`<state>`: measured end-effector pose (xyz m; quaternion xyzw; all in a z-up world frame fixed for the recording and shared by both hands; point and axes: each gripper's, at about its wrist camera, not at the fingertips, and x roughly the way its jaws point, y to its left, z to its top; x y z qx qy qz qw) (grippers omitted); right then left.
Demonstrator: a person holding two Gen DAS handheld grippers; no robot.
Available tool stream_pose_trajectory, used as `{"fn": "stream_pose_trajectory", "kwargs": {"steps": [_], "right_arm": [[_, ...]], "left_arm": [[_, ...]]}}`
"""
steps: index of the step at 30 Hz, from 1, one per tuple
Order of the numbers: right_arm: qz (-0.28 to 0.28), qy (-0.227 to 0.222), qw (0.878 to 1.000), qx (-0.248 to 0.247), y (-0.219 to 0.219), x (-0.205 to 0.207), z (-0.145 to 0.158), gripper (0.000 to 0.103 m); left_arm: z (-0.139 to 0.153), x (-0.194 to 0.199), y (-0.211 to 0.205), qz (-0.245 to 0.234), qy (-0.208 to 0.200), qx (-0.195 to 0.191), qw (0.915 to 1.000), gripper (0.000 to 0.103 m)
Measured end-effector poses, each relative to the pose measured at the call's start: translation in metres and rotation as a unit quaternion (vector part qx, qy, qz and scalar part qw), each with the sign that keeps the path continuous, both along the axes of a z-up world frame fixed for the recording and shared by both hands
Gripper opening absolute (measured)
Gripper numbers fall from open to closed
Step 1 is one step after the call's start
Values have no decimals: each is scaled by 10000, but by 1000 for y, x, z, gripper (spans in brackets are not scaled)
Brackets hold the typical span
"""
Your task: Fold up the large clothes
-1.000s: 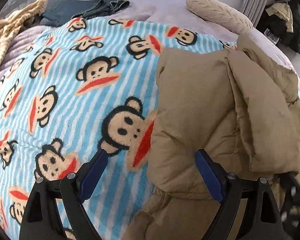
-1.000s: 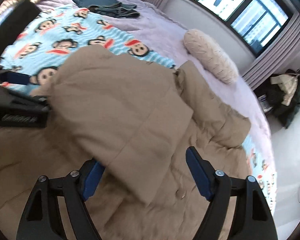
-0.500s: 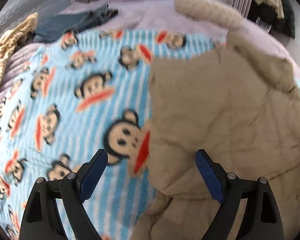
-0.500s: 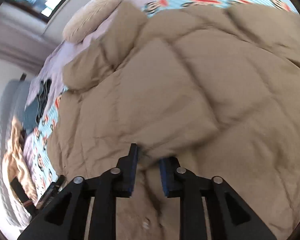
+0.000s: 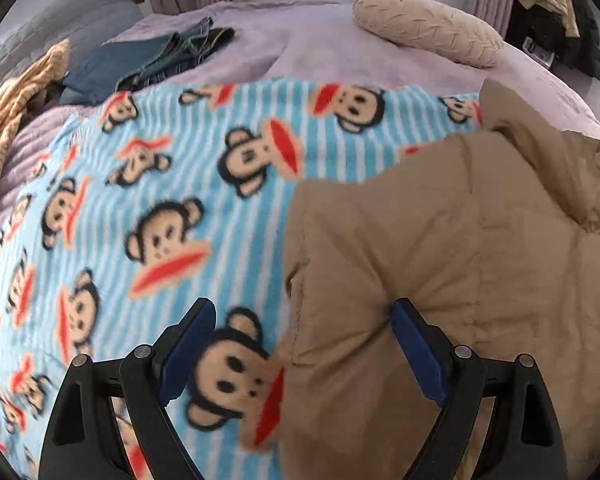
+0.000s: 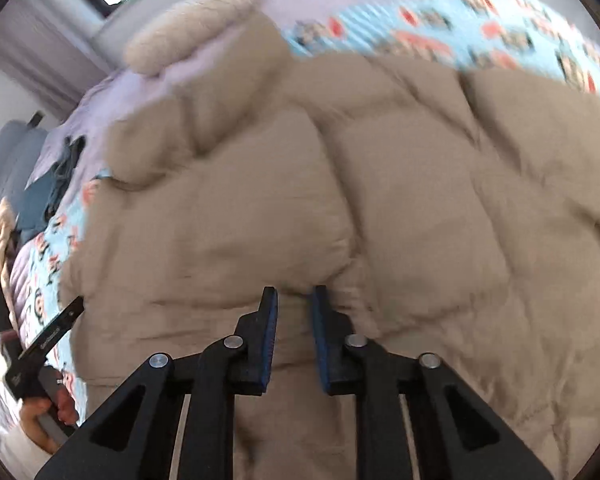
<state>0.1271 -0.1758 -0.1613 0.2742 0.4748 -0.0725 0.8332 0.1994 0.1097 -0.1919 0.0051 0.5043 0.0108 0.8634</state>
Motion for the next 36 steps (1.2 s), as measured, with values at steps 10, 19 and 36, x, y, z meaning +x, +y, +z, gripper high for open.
{"fn": "stream_pose_trajectory", "kwargs": {"steps": [10, 19, 36], "right_arm": [[-192, -254, 9973, 663, -49, -53, 20, 21], [-456, -269, 9899, 1314, -88, -113, 20, 57], [-1398, -402, 9734, 1770, -210, -194, 5, 82]], "left_arm": [[35, -19, -15, -155, -61, 209, 9996, 90], [71, -77, -82, -670, 119, -354, 9971, 90], [70, -137, -250, -1391, 561, -832, 9852, 103]]}}
